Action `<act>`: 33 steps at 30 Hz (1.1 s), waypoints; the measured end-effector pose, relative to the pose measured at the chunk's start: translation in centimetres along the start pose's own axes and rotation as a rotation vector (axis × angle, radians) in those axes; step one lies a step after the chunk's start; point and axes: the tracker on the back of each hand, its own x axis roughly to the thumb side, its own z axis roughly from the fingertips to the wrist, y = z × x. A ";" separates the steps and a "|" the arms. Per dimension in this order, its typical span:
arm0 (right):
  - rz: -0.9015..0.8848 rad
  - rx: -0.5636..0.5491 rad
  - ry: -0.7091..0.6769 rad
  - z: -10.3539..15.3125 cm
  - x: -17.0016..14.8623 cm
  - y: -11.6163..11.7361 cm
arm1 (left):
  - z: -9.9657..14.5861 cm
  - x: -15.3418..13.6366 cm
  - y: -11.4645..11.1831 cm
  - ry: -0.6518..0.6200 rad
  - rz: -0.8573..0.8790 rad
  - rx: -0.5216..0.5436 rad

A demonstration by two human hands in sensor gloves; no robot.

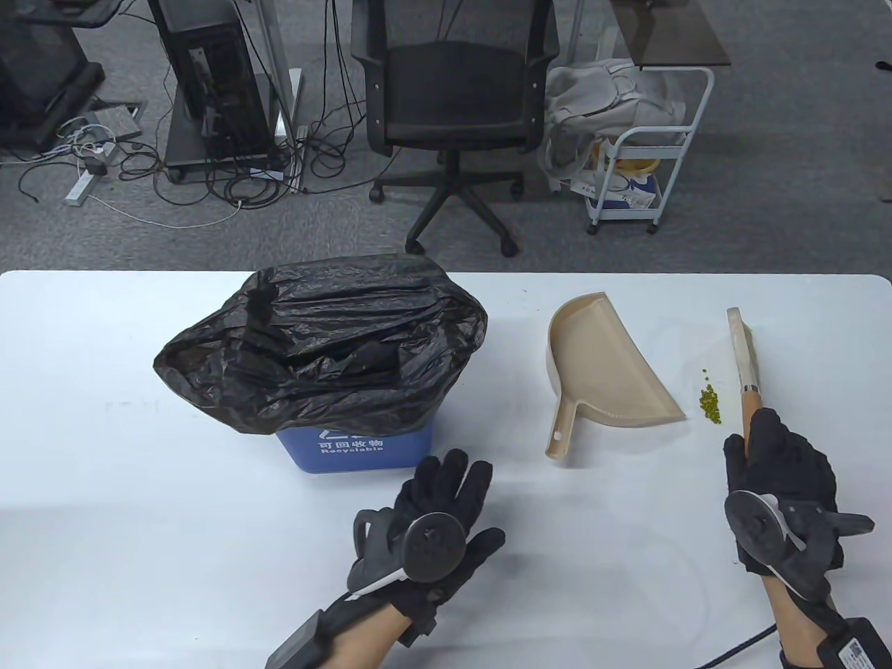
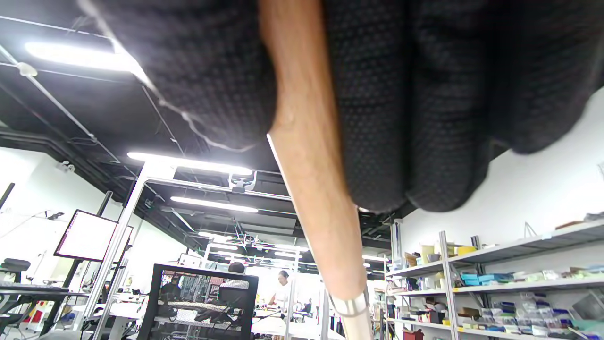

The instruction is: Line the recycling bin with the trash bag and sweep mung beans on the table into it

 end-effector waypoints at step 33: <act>-0.068 0.037 0.031 0.8 -0.2 0.2 | -16.0 -0.2 -9.3 0.265 -0.218 -0.177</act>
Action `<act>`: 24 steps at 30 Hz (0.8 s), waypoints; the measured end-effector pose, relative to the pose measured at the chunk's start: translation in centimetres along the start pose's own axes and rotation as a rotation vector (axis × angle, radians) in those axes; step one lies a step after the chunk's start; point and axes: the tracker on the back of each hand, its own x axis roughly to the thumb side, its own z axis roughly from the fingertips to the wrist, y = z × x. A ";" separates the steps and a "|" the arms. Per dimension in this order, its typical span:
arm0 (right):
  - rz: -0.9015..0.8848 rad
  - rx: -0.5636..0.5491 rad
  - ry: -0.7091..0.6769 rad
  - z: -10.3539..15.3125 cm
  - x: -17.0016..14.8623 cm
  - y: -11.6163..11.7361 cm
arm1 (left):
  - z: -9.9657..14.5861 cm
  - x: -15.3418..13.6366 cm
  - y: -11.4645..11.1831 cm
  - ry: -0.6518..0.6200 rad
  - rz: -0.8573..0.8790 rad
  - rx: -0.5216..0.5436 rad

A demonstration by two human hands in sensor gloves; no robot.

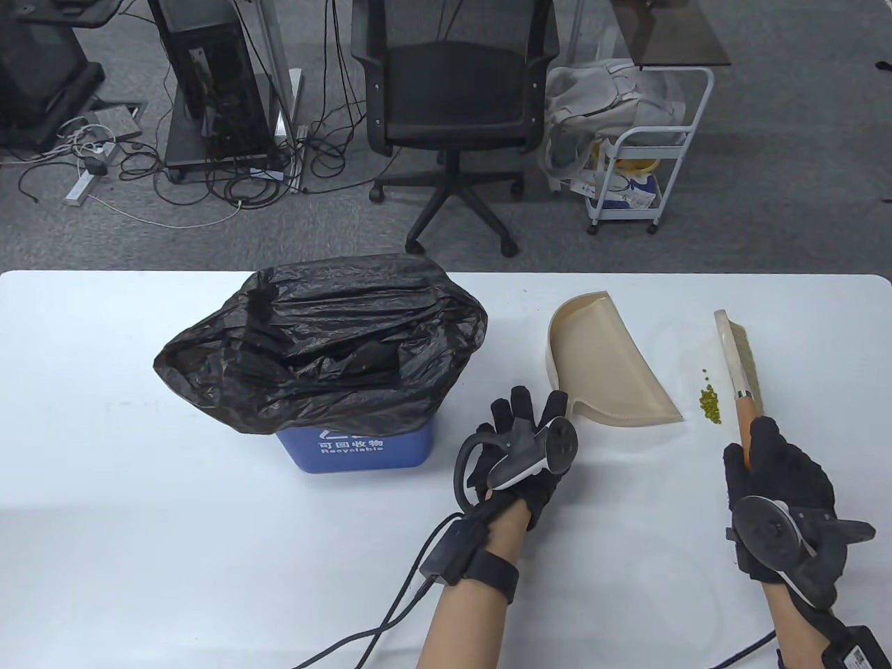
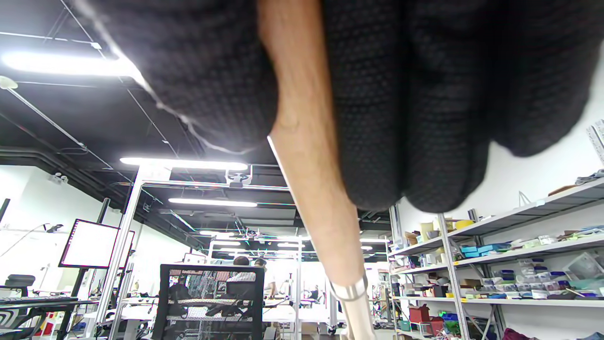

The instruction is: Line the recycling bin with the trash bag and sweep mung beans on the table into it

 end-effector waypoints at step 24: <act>-0.011 0.011 -0.007 0.1 0.0 0.0 | -0.8 0.7 1.2 -0.093 0.074 0.150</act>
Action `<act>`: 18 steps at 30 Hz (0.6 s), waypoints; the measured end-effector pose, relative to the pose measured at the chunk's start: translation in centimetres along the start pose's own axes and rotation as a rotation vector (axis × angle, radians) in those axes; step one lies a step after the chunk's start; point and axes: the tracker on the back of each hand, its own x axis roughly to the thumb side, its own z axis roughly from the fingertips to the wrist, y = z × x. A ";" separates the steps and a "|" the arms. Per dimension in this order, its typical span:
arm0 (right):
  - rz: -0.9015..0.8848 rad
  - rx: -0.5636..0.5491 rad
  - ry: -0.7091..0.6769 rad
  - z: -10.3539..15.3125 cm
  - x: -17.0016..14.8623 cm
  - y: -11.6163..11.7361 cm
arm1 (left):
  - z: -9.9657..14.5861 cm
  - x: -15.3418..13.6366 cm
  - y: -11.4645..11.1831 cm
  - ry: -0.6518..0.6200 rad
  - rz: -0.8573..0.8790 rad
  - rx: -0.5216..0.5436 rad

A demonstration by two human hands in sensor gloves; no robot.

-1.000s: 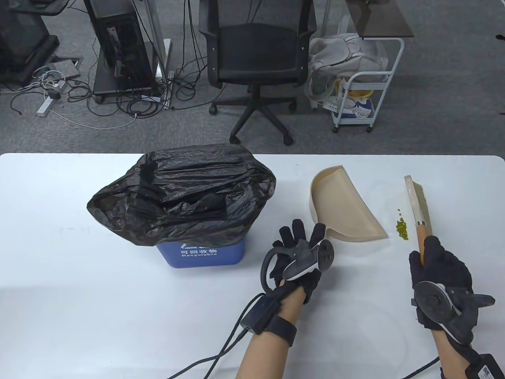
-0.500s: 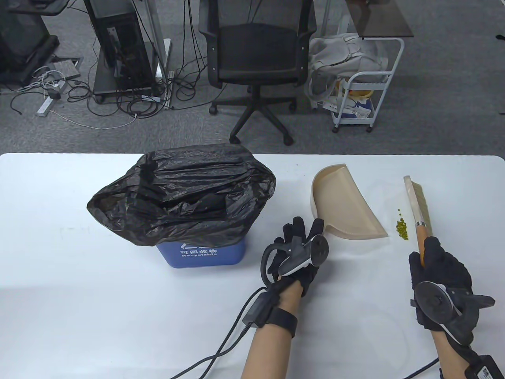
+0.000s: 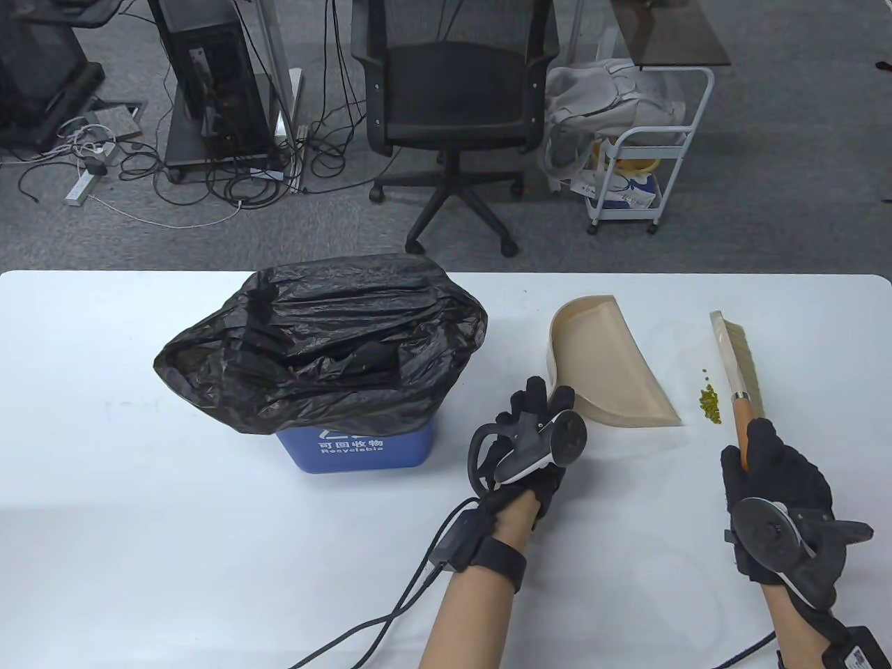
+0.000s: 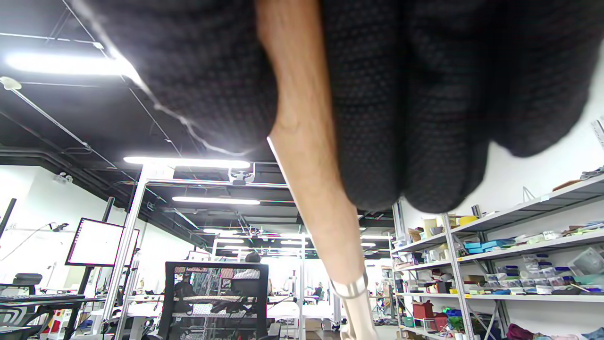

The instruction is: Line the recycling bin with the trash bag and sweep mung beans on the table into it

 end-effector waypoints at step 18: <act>-0.018 0.013 0.004 0.4 -0.1 -0.2 | 7.2 -4.0 2.5 -0.129 0.028 0.047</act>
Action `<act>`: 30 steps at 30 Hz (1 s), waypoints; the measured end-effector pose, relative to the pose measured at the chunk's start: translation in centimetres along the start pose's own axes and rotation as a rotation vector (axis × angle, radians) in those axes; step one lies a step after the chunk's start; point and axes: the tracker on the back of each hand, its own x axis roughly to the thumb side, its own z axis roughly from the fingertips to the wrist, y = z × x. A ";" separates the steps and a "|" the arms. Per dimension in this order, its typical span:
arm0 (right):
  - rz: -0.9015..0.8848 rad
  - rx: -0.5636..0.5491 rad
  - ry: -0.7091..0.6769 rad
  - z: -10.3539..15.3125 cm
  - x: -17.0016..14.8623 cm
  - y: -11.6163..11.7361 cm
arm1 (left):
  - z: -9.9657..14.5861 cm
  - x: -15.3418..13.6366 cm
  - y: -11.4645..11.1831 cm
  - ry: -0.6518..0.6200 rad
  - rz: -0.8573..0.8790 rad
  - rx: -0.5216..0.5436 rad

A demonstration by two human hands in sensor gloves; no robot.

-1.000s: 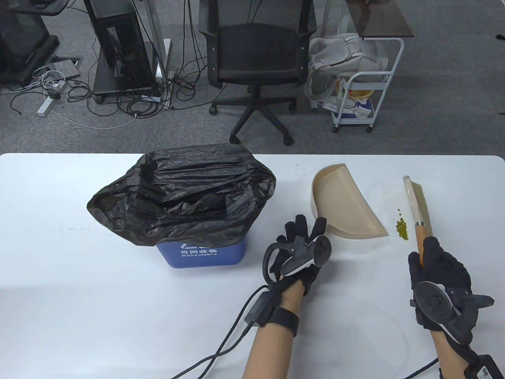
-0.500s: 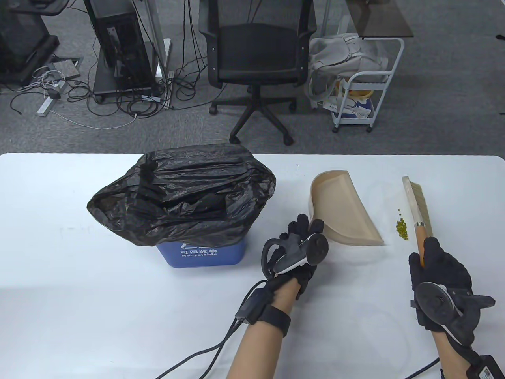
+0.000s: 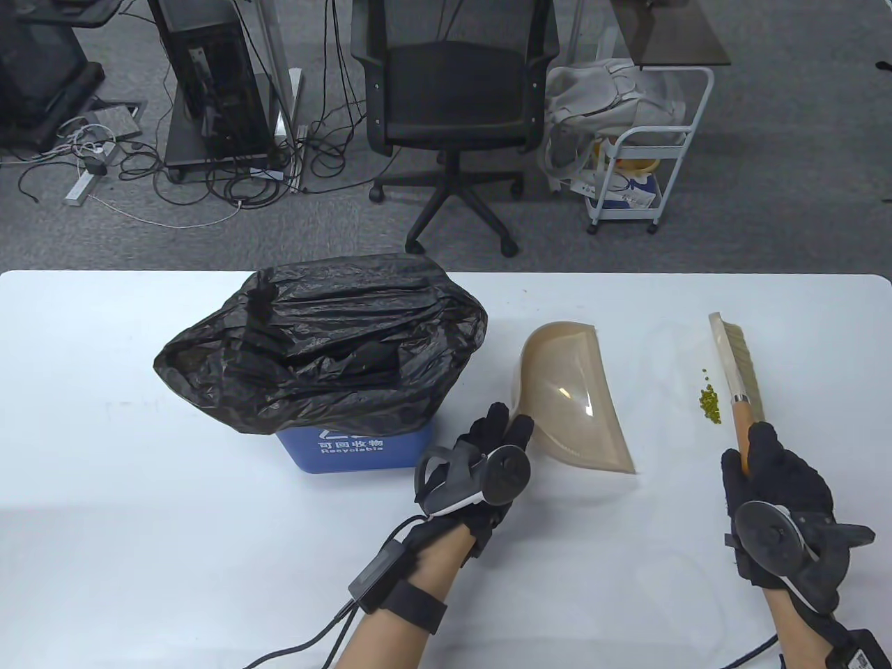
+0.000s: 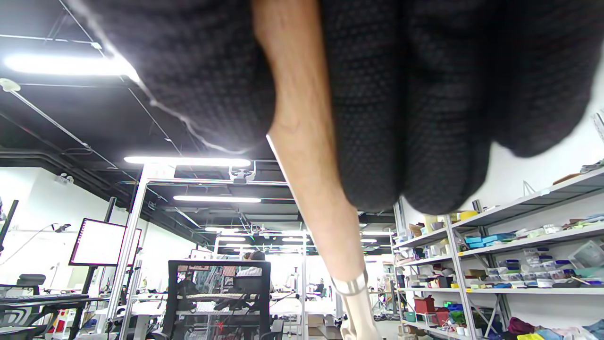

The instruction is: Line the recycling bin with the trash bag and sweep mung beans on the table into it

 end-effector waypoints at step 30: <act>-0.311 -0.028 -0.057 1.5 2.5 -2.0 | 0.8 -0.1 -2.5 0.082 -0.019 -0.040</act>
